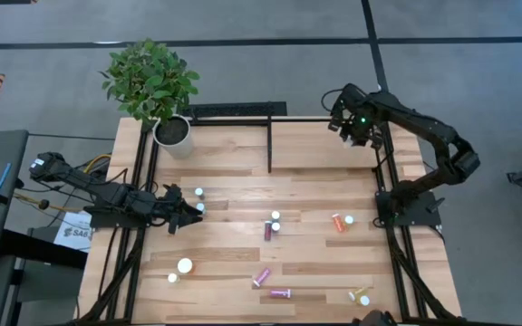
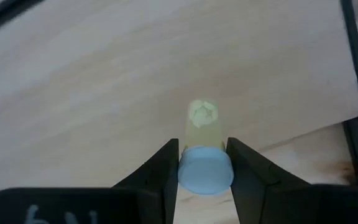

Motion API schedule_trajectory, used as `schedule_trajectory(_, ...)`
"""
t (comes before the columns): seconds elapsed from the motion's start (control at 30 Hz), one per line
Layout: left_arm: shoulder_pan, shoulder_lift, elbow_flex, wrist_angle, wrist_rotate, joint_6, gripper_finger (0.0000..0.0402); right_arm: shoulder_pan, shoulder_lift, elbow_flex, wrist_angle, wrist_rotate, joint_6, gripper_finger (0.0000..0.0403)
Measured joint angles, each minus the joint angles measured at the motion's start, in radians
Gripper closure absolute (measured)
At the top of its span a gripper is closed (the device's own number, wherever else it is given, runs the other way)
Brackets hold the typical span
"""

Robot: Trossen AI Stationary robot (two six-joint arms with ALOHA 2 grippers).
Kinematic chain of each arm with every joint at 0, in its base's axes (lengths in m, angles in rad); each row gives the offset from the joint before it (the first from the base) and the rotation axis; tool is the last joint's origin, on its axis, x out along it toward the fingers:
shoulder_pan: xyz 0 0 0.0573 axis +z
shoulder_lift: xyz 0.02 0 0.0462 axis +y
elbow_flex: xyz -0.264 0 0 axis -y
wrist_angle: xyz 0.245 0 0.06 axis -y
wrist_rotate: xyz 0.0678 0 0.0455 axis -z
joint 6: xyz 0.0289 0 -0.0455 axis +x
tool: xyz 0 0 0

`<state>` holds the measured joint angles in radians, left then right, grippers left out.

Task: Pick and place medicine bottles onto shelf by color
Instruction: Put the yellow pill bottle on the shelf

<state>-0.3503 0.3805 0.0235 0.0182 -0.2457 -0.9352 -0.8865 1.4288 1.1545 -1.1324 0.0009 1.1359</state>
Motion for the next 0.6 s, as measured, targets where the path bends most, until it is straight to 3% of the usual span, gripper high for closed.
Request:
schedule_trajectory(0.23, 0.000, 0.000, 0.000, 0.000, 0.000, 0.000, 0.0221, -0.014, 0.081, 0.007, 0.015, 0.011, 0.043, 0.0273)
schedule_trajectory(0.4, 0.000, 0.000, 0.000, 0.000, 0.000, 0.000, 0.0221, -0.056, 0.187, 0.083, -0.010, -0.052, 0.010, 0.0273)
schedule_trajectory(0.6, 0.000, 0.000, 0.000, 0.000, -0.001, 0.000, 0.0221, -0.103, 0.239, 0.159, 0.009, -0.052, 0.009, 0.0266)
